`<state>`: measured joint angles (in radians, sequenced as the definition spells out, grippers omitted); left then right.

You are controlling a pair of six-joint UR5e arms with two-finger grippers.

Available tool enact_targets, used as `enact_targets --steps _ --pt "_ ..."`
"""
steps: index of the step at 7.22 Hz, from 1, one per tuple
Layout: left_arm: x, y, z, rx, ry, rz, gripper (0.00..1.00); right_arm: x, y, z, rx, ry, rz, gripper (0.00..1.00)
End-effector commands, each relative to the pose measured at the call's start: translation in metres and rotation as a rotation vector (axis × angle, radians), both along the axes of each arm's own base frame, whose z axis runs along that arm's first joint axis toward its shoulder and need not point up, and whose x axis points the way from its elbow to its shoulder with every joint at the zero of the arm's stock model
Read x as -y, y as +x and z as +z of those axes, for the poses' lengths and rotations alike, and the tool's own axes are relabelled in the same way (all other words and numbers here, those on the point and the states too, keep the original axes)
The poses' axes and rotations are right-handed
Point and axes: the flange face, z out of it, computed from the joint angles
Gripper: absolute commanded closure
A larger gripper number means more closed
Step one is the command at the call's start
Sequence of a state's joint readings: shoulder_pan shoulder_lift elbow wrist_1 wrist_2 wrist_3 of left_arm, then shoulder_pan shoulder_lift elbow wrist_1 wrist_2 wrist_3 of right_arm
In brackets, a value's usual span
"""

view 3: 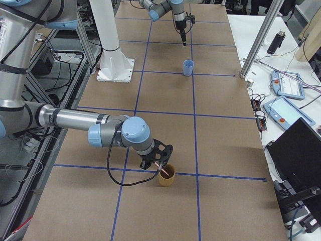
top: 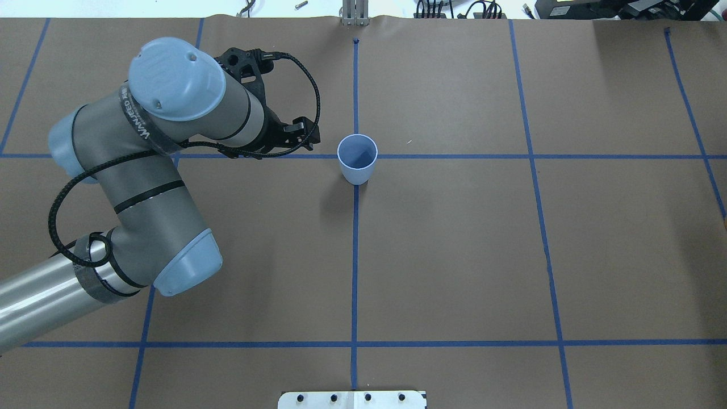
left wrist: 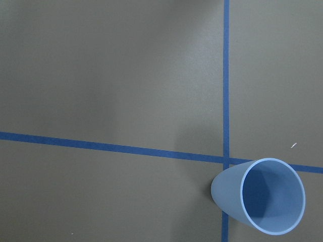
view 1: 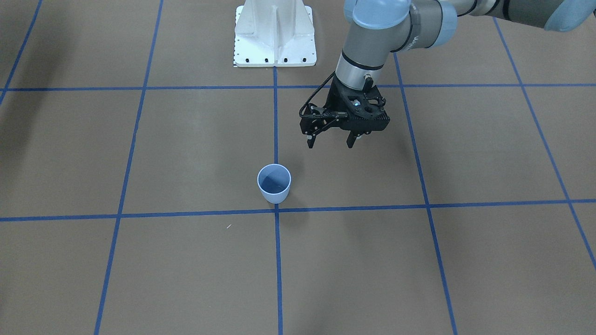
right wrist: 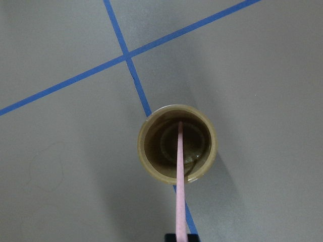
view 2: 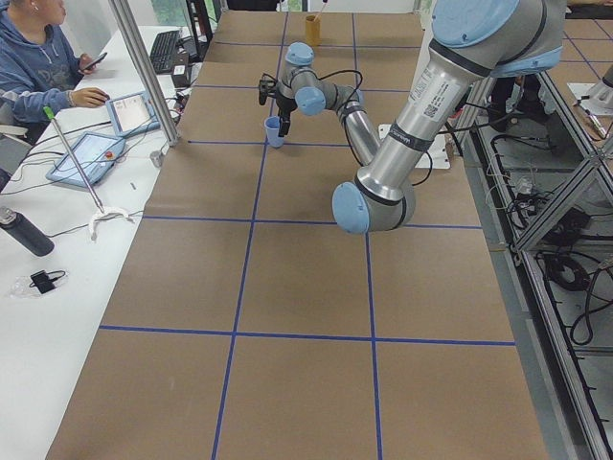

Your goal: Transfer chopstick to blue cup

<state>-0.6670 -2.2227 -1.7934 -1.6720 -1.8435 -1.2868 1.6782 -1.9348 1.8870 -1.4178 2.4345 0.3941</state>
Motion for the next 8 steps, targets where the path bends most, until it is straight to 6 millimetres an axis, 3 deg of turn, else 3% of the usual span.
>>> enact_targets --steps 1,3,5,6,7,8 --pt "0.002 0.003 0.004 0.008 -0.005 0.002 0.02 -0.002 0.004 -0.049 -0.001 -0.024 -0.009 1.00" --pt "0.004 0.007 0.008 0.013 -0.006 0.004 0.02 0.009 0.013 -0.099 -0.009 -0.011 -0.031 1.00" --pt "0.004 -0.001 0.002 0.002 0.005 0.001 0.02 0.053 0.009 -0.156 -0.020 0.069 -0.054 1.00" --pt "0.012 -0.014 0.000 -0.003 0.011 -0.015 0.02 0.086 -0.013 -0.189 -0.019 0.112 -0.107 1.00" --pt "0.019 -0.028 0.017 0.022 0.026 0.017 0.02 0.121 -0.047 -0.232 -0.019 0.131 -0.155 1.00" --pt "0.040 -0.070 0.042 0.050 0.049 0.050 0.02 0.150 -0.081 -0.260 -0.003 0.128 -0.174 1.00"
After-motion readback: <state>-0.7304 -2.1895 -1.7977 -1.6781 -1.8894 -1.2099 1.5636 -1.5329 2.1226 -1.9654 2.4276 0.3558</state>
